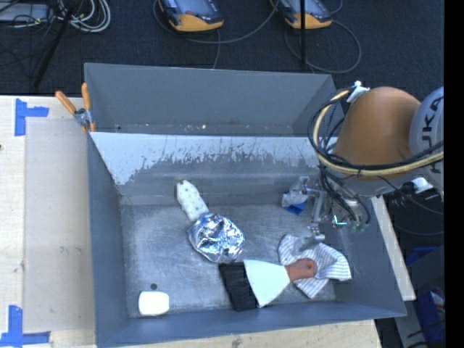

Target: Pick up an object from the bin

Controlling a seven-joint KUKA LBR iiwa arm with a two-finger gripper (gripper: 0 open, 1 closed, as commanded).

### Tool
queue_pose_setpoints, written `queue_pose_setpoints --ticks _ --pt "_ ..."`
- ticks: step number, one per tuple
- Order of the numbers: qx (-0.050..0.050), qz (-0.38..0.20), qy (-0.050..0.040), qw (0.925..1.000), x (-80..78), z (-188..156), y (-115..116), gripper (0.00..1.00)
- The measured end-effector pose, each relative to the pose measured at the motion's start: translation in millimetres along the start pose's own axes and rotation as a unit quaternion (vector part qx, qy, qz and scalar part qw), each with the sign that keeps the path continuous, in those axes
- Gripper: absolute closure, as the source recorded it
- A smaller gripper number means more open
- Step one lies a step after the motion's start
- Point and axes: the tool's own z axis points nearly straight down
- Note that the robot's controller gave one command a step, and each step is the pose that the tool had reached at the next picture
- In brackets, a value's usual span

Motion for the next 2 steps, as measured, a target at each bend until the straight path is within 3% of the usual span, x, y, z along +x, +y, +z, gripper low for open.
queue_pose_setpoints --ticks 1,2 --pt "0.000 -0.001 -0.0038 1.0000 -1.7 -4 0 0.00" --pt "0.000 0.002 -0.0072 1.0000 1.5 55 -38 0.00"
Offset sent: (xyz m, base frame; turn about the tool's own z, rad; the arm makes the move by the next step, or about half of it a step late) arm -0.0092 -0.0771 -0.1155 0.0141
